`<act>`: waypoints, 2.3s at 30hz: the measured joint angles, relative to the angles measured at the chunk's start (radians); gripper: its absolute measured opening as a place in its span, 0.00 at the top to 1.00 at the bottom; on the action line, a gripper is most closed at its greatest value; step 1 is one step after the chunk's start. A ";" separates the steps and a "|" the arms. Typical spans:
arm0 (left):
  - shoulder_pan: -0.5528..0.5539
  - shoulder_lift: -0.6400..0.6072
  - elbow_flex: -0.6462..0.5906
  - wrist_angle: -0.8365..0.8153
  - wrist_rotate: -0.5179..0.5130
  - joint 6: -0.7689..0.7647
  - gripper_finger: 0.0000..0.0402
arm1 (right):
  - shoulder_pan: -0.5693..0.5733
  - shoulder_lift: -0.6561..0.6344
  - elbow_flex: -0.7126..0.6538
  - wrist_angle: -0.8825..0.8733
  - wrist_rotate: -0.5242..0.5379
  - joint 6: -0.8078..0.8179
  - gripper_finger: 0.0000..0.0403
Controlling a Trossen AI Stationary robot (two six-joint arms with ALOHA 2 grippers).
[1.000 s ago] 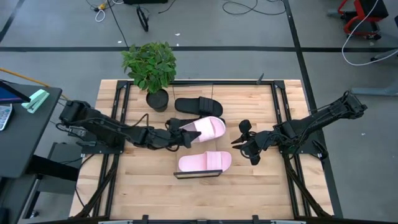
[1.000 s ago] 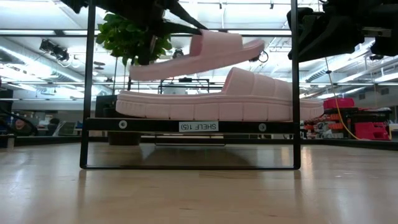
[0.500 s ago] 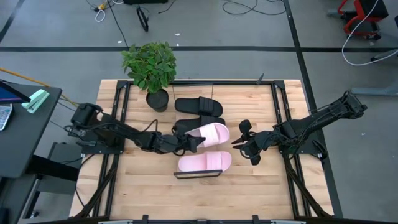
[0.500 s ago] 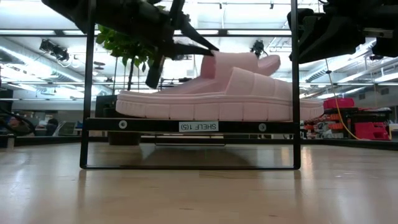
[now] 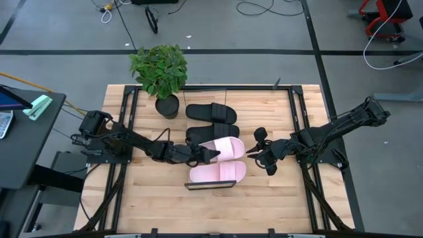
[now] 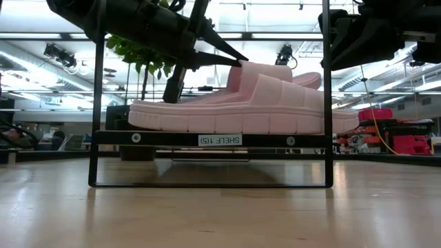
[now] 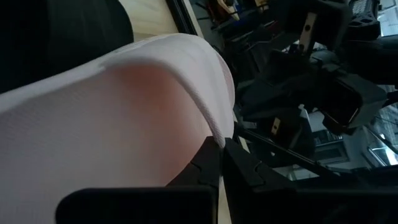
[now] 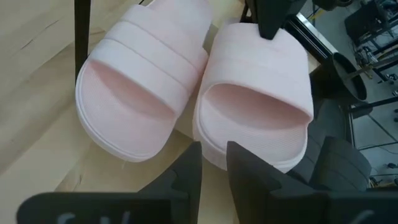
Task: Pick and place slides into the shelf
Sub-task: Put the pink slipper on the shelf
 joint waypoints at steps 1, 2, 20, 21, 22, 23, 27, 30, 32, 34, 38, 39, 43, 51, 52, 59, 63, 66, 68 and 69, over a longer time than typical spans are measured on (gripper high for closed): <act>0.001 0.000 0.000 0.000 0.003 0.000 0.98 | 0.000 0.000 0.000 0.000 0.000 0.000 0.80; 0.001 0.000 0.000 -0.001 0.003 0.000 0.98 | 0.000 0.000 0.000 0.000 0.000 0.000 0.80; 0.018 0.034 0.003 -0.066 0.028 -0.019 0.98 | 0.000 0.000 0.000 0.001 0.000 -0.001 0.80; 0.020 0.035 0.002 -0.069 0.033 -0.018 0.98 | 0.000 0.000 0.000 0.001 0.000 -0.001 0.80; 0.021 0.038 0.002 -0.061 0.036 -0.018 0.98 | 0.000 0.000 0.000 0.001 0.000 0.000 0.80; 0.026 0.045 0.004 -0.053 0.038 -0.018 0.98 | 0.000 0.000 0.000 -0.001 0.000 0.001 0.80; 0.042 0.055 0.003 -0.056 0.074 -0.010 0.98 | 0.000 0.000 0.000 -0.002 0.000 0.001 0.80; 0.051 0.062 0.002 -0.059 0.085 -0.007 0.98 | 0.000 0.000 0.000 -0.002 0.000 0.000 0.80; 0.052 0.064 0.003 -0.057 0.086 0.004 0.98 | 0.000 0.000 0.000 -0.003 0.000 0.001 0.80; 0.057 0.067 0.003 -0.059 0.086 0.014 0.97 | 0.000 0.000 0.000 -0.003 0.000 0.001 0.80; 0.058 0.066 0.003 -0.066 0.088 0.044 0.98 | 0.000 0.000 0.000 -0.003 0.000 0.001 0.80; 0.059 0.066 0.003 -0.066 0.086 0.050 0.98 | 0.000 0.000 0.000 -0.003 0.000 0.001 0.80; 0.062 0.066 0.002 -0.068 0.086 0.054 0.96 | 0.000 0.000 0.000 -0.003 0.000 0.002 0.80; 0.062 0.066 0.002 -0.086 0.083 0.069 0.98 | 0.000 0.000 0.000 -0.003 0.000 0.002 0.80; 0.063 0.066 0.002 -0.094 0.083 0.070 0.97 | 0.000 0.000 0.000 -0.003 0.000 0.002 0.80; 0.063 0.066 0.002 -0.114 0.074 0.099 0.98 | -0.001 0.000 0.000 -0.003 0.000 0.002 0.80; 0.067 0.066 0.002 -0.118 0.067 0.107 0.98 | 0.000 0.000 0.000 -0.003 0.000 0.002 0.80; 0.068 0.066 0.002 -0.123 0.064 0.107 0.96 | 0.000 0.000 0.000 -0.003 0.000 0.002 0.80; 0.068 0.066 0.002 -0.122 0.061 0.108 0.96 | 0.000 0.000 0.000 -0.004 0.000 0.002 0.80; 0.068 0.066 0.002 -0.122 0.060 0.108 0.96 | 0.000 0.000 0.000 -0.004 0.000 0.003 0.80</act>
